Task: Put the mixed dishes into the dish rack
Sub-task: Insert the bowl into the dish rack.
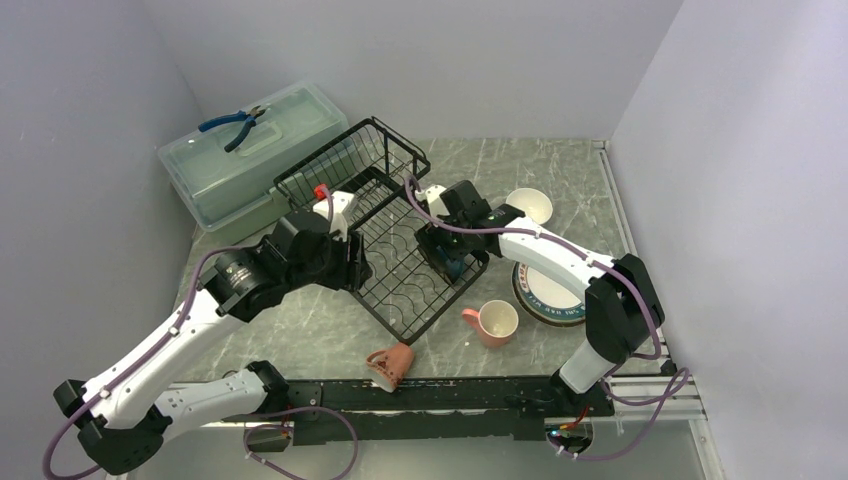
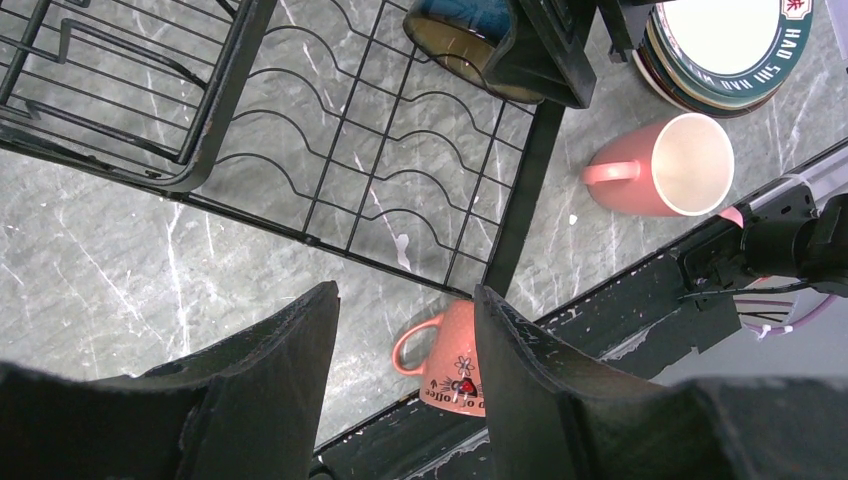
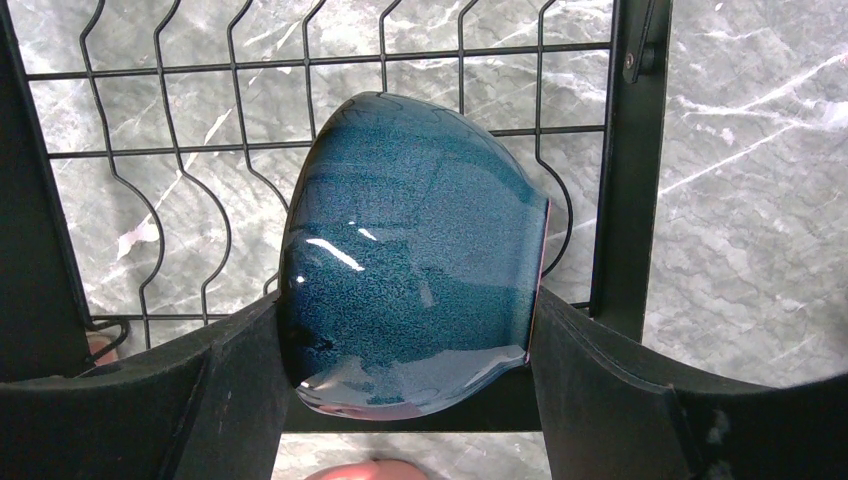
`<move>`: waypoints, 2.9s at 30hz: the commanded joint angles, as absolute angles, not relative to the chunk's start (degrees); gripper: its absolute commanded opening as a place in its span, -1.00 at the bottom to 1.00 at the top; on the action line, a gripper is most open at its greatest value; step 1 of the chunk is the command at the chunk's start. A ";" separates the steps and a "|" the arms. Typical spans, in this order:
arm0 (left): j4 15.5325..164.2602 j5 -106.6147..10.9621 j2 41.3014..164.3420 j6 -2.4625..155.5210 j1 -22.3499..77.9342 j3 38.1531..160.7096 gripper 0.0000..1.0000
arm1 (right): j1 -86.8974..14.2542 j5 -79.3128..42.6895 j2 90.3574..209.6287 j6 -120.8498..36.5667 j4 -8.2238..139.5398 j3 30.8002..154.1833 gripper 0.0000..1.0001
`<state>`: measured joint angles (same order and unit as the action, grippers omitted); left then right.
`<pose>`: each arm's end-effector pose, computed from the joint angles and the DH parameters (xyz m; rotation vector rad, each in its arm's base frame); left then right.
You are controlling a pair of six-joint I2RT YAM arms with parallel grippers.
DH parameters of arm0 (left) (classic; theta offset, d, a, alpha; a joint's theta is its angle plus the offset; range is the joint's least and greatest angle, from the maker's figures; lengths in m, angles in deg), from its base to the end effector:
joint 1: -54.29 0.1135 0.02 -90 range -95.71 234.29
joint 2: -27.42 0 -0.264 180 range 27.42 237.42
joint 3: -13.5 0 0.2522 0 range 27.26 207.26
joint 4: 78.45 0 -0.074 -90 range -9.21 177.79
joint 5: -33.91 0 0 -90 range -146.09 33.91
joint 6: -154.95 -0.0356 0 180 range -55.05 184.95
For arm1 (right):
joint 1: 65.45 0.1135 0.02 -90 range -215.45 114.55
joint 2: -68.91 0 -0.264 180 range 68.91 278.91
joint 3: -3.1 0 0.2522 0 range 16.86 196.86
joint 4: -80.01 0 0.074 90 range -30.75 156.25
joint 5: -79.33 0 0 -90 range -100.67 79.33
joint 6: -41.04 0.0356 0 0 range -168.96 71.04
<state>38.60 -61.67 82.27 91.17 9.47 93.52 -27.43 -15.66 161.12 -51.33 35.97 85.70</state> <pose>0.1321 -0.1264 0.3696 0.3157 2.2656 -0.5605 0.2689 0.2142 0.2470 -0.9109 2.3712 0.3606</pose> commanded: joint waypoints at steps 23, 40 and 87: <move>40.47 -60.87 84.71 91.36 9.70 96.98 0.15 | -29.17 -16.05 163.98 -49.46 40.00 87.49 0.55; 40.64 -60.77 85.68 90.70 9.66 97.41 0.17 | -29.74 -15.67 163.73 -49.84 40.57 88.05 0.80; 42.72 -57.54 86.16 85.31 9.66 100.60 0.63 | -45.17 -1.83 144.98 -35.30 31.40 89.67 1.00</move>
